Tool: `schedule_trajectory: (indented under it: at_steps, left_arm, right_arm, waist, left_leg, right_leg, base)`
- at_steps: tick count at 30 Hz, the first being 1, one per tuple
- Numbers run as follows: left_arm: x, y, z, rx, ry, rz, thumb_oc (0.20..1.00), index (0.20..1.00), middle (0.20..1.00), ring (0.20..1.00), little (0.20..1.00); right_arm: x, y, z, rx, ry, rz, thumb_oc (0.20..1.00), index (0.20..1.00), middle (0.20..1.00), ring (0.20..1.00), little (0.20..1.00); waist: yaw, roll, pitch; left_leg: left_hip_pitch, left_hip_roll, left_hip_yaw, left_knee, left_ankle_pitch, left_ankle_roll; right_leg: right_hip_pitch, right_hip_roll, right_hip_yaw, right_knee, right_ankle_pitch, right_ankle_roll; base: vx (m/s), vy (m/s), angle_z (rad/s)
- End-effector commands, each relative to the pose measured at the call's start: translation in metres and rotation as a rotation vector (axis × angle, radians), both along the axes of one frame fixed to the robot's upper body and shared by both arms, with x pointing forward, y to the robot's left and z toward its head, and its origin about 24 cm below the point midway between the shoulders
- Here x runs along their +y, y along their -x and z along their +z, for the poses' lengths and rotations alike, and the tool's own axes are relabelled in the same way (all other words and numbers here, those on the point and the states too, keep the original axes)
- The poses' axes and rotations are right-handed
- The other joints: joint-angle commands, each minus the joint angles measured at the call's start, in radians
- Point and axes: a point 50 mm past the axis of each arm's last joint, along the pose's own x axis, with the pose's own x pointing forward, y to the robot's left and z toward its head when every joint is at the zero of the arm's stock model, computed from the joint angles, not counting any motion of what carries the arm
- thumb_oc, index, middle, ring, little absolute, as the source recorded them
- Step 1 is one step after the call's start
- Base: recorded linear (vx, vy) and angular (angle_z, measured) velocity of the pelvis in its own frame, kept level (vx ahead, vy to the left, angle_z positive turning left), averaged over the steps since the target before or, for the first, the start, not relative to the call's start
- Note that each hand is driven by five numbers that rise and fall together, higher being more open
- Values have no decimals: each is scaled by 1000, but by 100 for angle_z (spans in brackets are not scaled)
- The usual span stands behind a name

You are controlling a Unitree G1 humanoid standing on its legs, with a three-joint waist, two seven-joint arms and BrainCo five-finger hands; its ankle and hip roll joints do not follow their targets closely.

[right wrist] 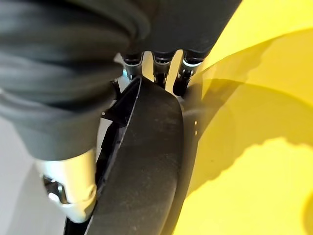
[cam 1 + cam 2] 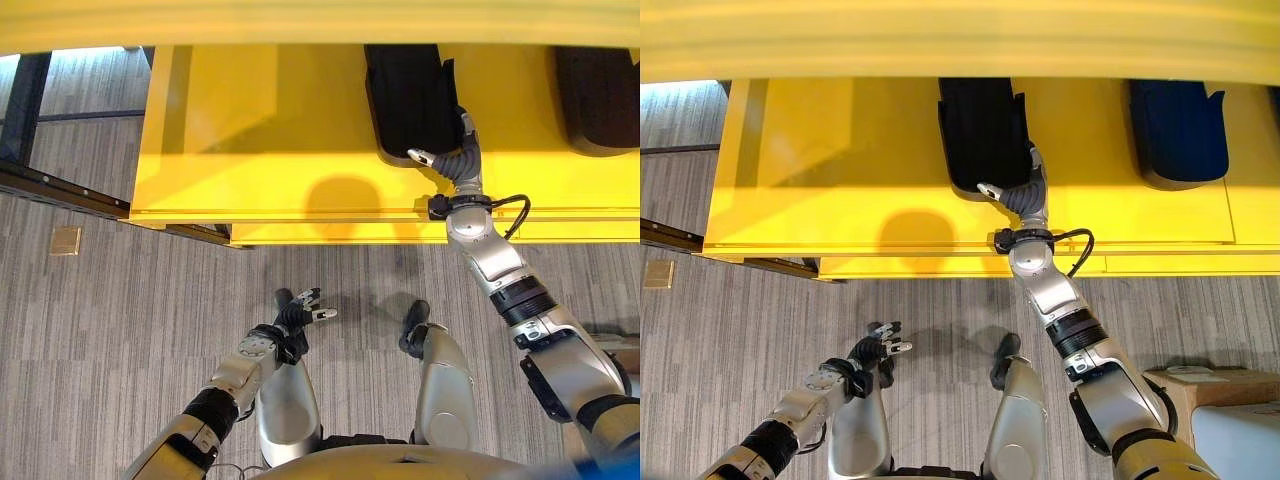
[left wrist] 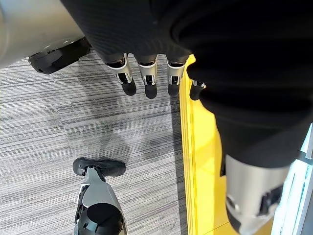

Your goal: Move parts from the plastic box to the shelf.

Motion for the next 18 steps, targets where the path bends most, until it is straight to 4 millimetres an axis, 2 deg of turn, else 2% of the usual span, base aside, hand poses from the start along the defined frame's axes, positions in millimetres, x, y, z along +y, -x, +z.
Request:
schedule_trajectory:
  at_steps: [1, 8, 13, 18]
  left_arm:
    - [-18, 0, 9, -53, 36, -33, 1000, 1000, 1000, 1000, 1000]
    - [-20, -1, 10, -58, 43, -25, 1000, 1000, 1000, 1000, 1000]
    - [-22, -2, 10, -56, 47, -19, 1000, 1000, 1000, 1000, 1000]
    - [-22, 0, 10, -46, 45, -20, 1000, 1000, 1000, 1000, 1000]
  right_arm:
    - [-13, 47, -134, 541, -124, -79, 1000, 1000, 1000, 1000, 1000]
    - [-15, 41, -122, 453, -161, -138, 1000, 1000, 1000, 1000, 1000]
    - [-25, 37, -111, 373, -207, -256, 1000, 1000, 1000, 1000, 1000]
    - [-31, 34, -101, 288, -243, -258, 1000, 1000, 1000, 1000, 1000]
  waist:
    - [15, 42, 75]
    - [10, 51, 75]
    - [8, 57, 75]
    - [4, 58, 75]
  left_leg:
    - [36, 5, 26, 8, -35, 17]
    - [52, 0, 26, -4, -31, 18]
    - [69, -1, 25, -7, -31, 21]
    - [86, -2, 26, -12, -32, 20]
  right_leg:
    - [-9, -27, 13, 15, 26, 58]
    - [3, -26, 17, 7, 29, 59]
    - [19, -30, 18, 9, 26, 58]
    - [37, -31, 16, 4, 25, 59]
  base:
    - [0, 0, 0]
    - [0, 0, 0]
    - [0, 0, 0]
    - [0, 0, 0]
